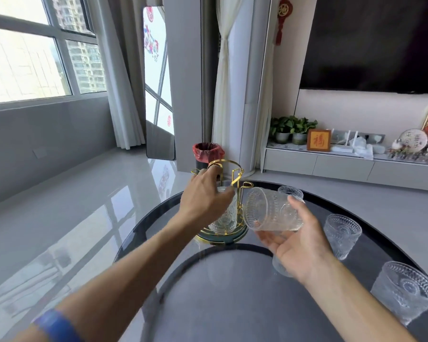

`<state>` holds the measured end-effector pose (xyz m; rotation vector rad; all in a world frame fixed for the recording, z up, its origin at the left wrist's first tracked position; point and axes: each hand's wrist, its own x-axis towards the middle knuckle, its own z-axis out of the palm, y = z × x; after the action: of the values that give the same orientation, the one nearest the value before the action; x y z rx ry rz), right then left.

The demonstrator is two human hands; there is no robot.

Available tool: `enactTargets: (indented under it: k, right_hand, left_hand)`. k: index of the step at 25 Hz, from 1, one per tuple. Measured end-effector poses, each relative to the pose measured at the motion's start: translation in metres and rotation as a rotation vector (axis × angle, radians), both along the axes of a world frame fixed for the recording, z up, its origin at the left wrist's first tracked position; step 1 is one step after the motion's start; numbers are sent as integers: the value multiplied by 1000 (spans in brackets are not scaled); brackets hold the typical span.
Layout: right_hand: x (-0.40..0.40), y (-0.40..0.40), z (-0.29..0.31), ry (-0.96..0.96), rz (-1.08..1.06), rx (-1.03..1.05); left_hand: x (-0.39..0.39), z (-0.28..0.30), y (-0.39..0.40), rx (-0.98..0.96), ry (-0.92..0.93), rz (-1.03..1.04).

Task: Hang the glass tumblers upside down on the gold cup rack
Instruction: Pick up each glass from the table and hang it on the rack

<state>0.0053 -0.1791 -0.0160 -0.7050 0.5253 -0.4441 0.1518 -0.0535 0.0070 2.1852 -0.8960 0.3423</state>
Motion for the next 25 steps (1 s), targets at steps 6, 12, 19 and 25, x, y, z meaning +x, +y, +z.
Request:
enactTargets:
  k: [6,12,19,25]
  right_hand:
    - [51,-54,25,218,-186,-802]
    - [101,-72,9,137,-117,-1478]
    - [120,-75,-25,420,13,-1737]
    - [124,-81,-32,473,181,-1704]
  left_hand:
    - [60,9,-49,461,-278,-16]
    - [81,1,-35,342,-303,-150]
    - [72,2,-37,393,-315,-118]
    - [72,1,-40,365,-221,-117]
